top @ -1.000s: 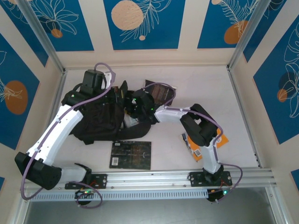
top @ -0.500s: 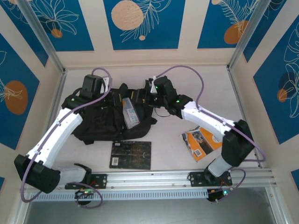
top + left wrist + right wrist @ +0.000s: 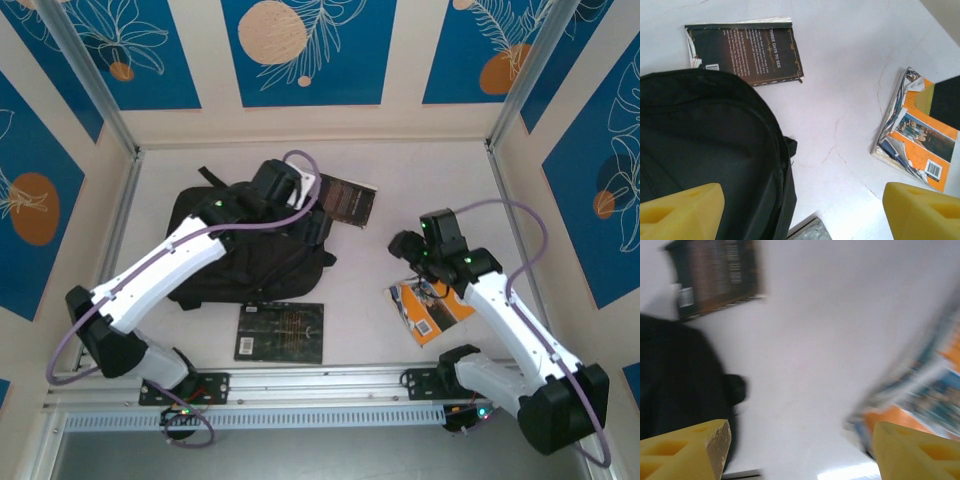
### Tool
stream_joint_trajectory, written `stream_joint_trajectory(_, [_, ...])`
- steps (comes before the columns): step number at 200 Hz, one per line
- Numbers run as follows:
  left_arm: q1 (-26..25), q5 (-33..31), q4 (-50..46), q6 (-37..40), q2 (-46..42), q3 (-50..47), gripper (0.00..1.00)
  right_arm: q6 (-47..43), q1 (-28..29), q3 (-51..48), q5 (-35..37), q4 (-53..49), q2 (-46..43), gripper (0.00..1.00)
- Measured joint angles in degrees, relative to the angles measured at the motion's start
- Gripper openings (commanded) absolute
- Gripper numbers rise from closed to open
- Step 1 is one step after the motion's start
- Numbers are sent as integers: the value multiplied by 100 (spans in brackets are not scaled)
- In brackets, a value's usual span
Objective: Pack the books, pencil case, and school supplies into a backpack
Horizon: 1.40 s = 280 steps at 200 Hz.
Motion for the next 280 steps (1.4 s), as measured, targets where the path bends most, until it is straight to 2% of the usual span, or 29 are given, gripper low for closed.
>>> stream_joint_trajectory(31, [-470, -105, 177, -136, 894, 439, 81, 503, -389, -372, 516, -949, 87, 86])
stream_joint_trajectory(45, [-713, 37, 315, -256, 1563, 761, 81, 717, -518, -376, 752, -1351, 374, 92])
stream_joint_trajectory(63, [-944, 378, 518, -409, 2417, 1104, 80, 949, -890, -431, 931, -1624, 636, 93])
stream_joint_trajectory(104, [-1097, 1412, 922, -822, 3731, 1432, 78, 1078, -2308, -1051, 621, -1440, 546, 92])
stream_joint_trajectory(128, [-1115, 1941, 1047, -938, 4260, 1818, 76, 1075, -2761, -1294, 214, -970, 651, 89])
stream_joint_trajectory(172, [-1178, 2439, 1154, -1027, 4889, 2507, 74, 848, -2809, -1340, -424, -144, 1300, 86])
stream_joint_trajectory(222, [-1154, 2151, 817, -931, 4994, 2557, 72, 188, -2824, -1338, -654, -144, 1327, 85])
stream_joint_trajectory(280, [-1056, 1952, 903, -914, 4953, 2052, 65, -177, -2717, -1036, -905, -229, 1821, 83])
